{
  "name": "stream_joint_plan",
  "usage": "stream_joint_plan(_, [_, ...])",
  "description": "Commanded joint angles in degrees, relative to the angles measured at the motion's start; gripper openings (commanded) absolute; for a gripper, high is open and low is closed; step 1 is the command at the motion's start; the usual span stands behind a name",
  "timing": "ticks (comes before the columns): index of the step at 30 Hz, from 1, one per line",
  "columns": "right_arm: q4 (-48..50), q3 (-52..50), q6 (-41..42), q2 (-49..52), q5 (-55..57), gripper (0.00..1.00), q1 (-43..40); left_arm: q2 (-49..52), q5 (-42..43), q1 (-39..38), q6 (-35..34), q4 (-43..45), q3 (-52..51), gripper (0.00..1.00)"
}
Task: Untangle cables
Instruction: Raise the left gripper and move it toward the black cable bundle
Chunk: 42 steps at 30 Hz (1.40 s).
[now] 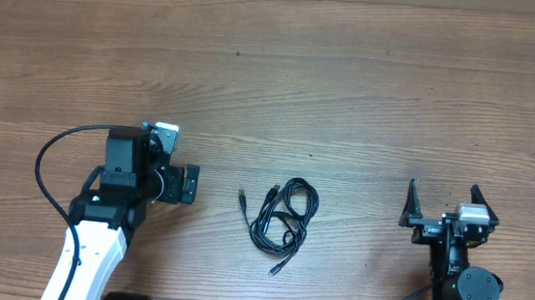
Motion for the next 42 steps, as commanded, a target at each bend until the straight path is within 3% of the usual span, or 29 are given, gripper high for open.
stream_joint_plan(1, [0.31,-0.57,0.22,-0.09,0.50,1.00,0.20,0.13,0.07,-0.28,1.53,0.20,1.60,1.00])
stream_joint_plan(28, [0.31,-0.57,0.22,-0.09,0.50,1.00,0.20,0.13,2.45,-0.39,1.51,0.17,1.60,1.00])
stream_joint_plan(42, [0.31,-0.57,0.22,-0.09,0.50,1.00,0.20,0.13,3.13,-1.20,1.11,-5.09,1.62,1.00])
